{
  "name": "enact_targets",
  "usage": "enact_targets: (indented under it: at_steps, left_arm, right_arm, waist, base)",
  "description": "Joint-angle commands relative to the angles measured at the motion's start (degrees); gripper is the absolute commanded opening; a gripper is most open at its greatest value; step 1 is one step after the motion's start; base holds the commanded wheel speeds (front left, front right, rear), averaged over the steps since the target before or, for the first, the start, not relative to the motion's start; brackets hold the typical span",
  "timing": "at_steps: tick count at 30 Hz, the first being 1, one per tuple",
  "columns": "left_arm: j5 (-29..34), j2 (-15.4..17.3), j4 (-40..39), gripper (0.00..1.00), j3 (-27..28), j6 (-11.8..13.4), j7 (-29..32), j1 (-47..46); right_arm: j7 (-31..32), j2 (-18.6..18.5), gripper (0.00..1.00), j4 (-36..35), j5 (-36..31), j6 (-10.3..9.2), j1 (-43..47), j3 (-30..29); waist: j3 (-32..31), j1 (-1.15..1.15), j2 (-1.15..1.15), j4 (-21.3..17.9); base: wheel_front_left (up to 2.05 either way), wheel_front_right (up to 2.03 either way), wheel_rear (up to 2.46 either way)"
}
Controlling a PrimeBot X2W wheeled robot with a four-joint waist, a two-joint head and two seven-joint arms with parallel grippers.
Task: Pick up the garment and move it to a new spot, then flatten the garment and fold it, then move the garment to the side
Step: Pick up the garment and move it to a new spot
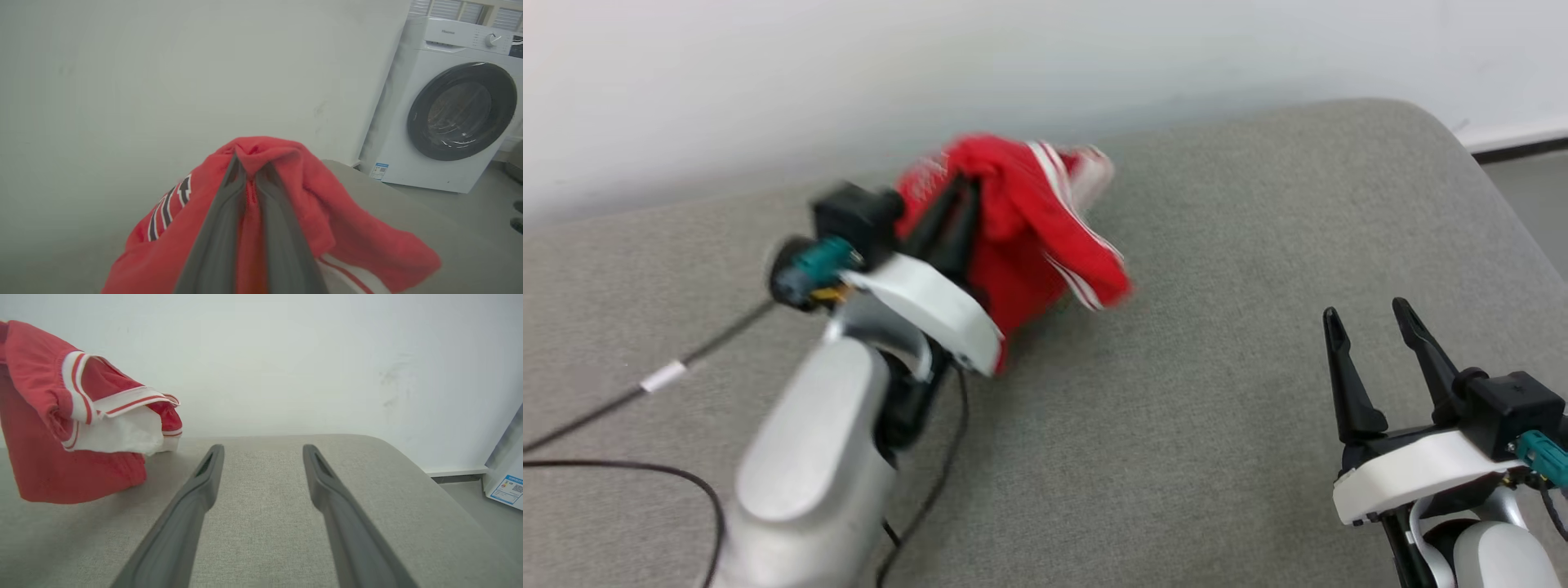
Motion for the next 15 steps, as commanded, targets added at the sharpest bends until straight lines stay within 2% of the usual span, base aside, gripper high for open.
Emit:
enact_targets:
  at_steps: [1,6,11,12,13,14,15]
  left_arm:
    - [0.0,-0.5,-0.9,0.00,-1.0,-0.4,0.2,2.0]
    - [0.4,-2.4,-3.3,0.00,-6.0,-1.2,1.3,8.9]
    - [1.0,-2.2,-2.1,0.00,-9.7,-1.1,2.5,15.5]
    - [0.9,-2.2,-1.7,0.18,-10.2,-1.0,2.4,16.4]
    - [1.0,-2.3,-1.3,0.41,-10.7,-1.1,2.4,17.1]
    - [1.3,-2.3,-1.1,0.75,-11.1,-1.1,2.1,17.4]
    - [1.9,-2.4,-1.0,1.00,-11.7,-1.2,1.8,17.5]
  right_arm:
    - [0.0,0.1,1.00,-0.3,0.5,-0.02,0.2,0.2]
    - [-0.7,0.1,1.00,-0.3,1.0,-0.02,-0.3,-0.1]
    - [-1.5,0.1,1.00,0.4,1.4,-0.02,-1.4,0.4]
    - [-1.6,0.1,1.00,0.5,1.5,-0.02,-1.5,0.5]
    - [-1.7,0.1,1.00,0.7,1.4,-0.02,-1.7,0.4]
    - [-1.8,0.1,1.00,0.8,1.3,-0.03,-1.8,0.3]
    - [-1.9,0.1,1.00,1.0,1.1,-0.03,-1.9,0.2]
  waist:
    - [1.7,0.01,0.00,-1.4]
    - [4.3,0.01,0.00,-1.5]
    - [6.4,0.01,0.00,-0.5]
    - [6.6,0.01,0.00,-0.2]
    - [6.7,0.01,0.00,0.2]
    - [6.8,0.01,0.00,0.7]
    - [6.8,0.01,0.00,1.2]
  base:
    - [0.00,0.00,0.00]
    - [0.00,0.00,0.00]
    - [0.00,0.00,0.00]
    - [0.00,0.00,0.00]
    - [0.00,0.00,0.00]
    - [0.00,0.00,0.00]
    - [0.00,0.00,0.00]
